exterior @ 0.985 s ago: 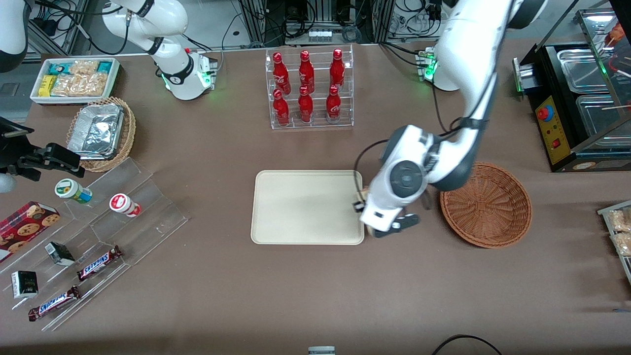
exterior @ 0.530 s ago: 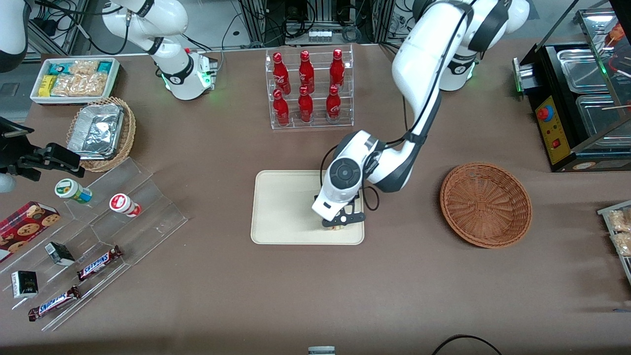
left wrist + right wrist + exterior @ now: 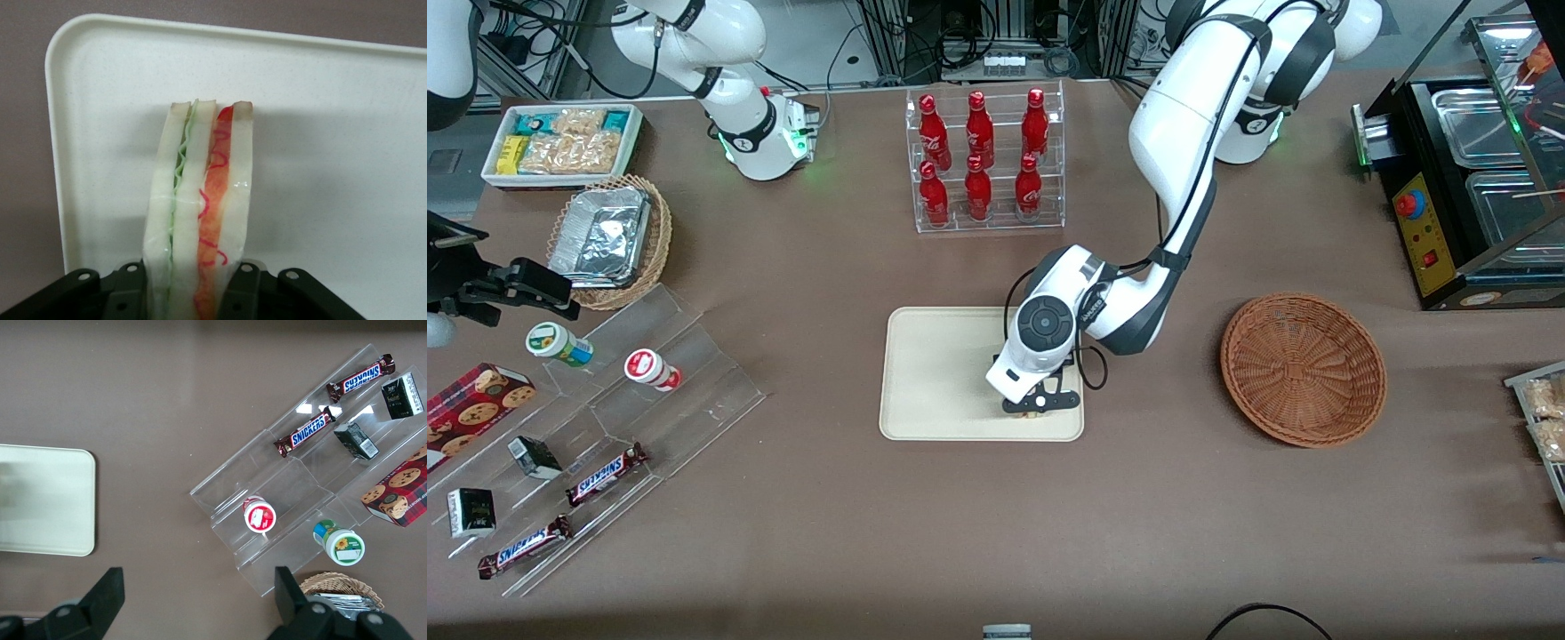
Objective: Place sandwich from basket to tray
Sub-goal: 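Lower the sandwich onto the tray and open the left gripper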
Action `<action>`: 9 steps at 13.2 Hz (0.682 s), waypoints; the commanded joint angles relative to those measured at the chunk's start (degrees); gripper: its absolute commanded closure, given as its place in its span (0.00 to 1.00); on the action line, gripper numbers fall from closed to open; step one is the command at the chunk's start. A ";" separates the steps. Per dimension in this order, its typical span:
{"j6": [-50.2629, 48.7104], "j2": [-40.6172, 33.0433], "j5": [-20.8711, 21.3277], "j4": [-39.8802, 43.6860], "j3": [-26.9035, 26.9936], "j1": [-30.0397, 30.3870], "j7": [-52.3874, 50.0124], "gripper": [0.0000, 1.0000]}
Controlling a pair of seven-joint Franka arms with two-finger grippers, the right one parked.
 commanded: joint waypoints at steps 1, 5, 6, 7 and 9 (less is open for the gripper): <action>-0.47 1.11 0.42 1.37 0.49 -0.56 -0.36 0.50; -1.60 -1.08 0.85 1.72 1.11 -0.39 -0.45 0.15; -3.52 -3.44 0.86 1.73 1.37 0.31 -0.45 0.08; -6.15 -5.55 0.94 1.81 1.63 1.45 -0.45 0.00; -8.46 -10.64 1.12 0.50 4.17 2.60 -2.46 0.00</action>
